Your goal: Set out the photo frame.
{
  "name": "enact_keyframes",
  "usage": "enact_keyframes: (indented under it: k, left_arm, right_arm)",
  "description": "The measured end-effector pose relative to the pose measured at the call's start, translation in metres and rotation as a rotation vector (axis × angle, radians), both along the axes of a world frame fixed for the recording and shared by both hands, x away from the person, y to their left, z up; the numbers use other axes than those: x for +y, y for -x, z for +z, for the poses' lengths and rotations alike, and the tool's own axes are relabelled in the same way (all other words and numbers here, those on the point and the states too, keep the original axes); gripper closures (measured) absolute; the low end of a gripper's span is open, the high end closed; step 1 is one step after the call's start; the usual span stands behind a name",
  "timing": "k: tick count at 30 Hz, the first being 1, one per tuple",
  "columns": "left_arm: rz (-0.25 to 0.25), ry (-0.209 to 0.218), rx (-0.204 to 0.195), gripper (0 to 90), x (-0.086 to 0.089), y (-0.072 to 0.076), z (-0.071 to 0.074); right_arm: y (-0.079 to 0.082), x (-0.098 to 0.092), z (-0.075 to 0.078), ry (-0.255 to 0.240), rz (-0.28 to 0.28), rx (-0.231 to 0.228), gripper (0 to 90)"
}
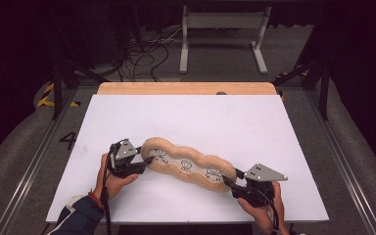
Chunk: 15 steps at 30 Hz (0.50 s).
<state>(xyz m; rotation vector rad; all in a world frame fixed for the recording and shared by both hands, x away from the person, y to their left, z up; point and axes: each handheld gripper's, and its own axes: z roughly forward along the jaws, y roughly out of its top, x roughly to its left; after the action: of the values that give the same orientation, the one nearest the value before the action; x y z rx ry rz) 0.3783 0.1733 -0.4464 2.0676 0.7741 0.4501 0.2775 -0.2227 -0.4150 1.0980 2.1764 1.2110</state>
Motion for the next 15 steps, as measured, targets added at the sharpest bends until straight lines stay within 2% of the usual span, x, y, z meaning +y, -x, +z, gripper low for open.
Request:
enact_keyframes:
  k: [1,3,5,7,9,15]
  left_arm:
    - [-0.019,0.018,-0.005,46.3,0.0008,-0.0003,0.0008]
    - [-0.018,0.026,-0.022,46.8,0.0005,0.0004,0.0023]
    - [-0.015,0.025,-0.021,50.3,-0.0005,-0.0011,0.0014]
    - [-0.012,0.005,-0.029,55.5,-0.0008,-0.0021,0.0008]
    - [-0.011,0.007,-0.026,58.9,0.0004,-0.0027,0.0005]
    - [-0.012,0.000,-0.011,60.6,0.0008,0.0006,0.0017]
  right_arm:
    - [0.0024,-0.0014,-0.0009,-0.003,-0.001,-0.003,61.3]
    - [0.0032,-0.0026,-0.0014,-0.011,0.003,-0.003,61.7]
    - [0.0012,-0.0022,-0.0034,-0.015,-0.020,-0.004,62.3]
    - [0.0011,-0.0019,-0.0046,-0.013,-0.022,-0.011,63.1]
    - [0.0009,-0.0009,-0.0048,-0.008,-0.030,-0.020,64.0]
    - [-0.0026,-0.0011,-0.0053,0.005,-0.053,-0.038,65.4]
